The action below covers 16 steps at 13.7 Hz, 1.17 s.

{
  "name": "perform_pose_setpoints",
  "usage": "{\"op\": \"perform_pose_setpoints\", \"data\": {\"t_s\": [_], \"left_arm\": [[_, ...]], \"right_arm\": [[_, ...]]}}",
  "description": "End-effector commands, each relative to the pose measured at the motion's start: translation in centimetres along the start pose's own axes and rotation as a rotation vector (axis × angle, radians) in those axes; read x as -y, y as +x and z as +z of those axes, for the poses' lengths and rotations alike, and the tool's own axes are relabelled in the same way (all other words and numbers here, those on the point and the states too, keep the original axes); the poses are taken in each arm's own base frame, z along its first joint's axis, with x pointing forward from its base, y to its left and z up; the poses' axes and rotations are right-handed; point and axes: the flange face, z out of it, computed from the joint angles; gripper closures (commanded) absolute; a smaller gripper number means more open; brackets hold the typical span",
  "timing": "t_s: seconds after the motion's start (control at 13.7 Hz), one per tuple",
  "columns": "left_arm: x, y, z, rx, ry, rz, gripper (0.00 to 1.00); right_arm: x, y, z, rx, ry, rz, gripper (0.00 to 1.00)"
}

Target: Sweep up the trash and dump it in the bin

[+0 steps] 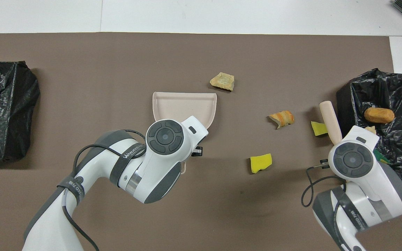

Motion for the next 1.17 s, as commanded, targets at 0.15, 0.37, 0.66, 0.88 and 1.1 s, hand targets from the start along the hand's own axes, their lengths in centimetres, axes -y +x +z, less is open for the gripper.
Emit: {"op": "perform_pose_setpoints", "data": {"t_s": [0.15, 0.37, 0.66, 0.88, 1.1], "left_arm": [[4.6, -1.4, -1.1, 0.041, 0.089, 0.285, 1.0], [8.6, -1.0, -1.3, 0.043, 0.097, 0.368, 1.0], [8.5, -2.1, -1.2, 0.143, 0.155, 0.6, 1.0], [7.7, -2.2, -1.2, 0.164, 0.17, 0.67, 1.0], [7.3, -1.8, -1.3, 0.15, 0.175, 0.685, 1.0]], "right_arm": [[6.3, 0.6, -3.0, -0.003, 0.13, -0.056, 1.0], [9.1, 1.0, -4.7, 0.017, 0.266, -0.01, 1.0], [11.6, 0.3, -5.5, 0.067, 0.388, 0.045, 1.0], [14.5, 1.2, -7.6, 0.081, 0.426, 0.019, 1.0], [17.6, 1.1, -8.1, 0.095, 0.477, 0.001, 1.0]]}}
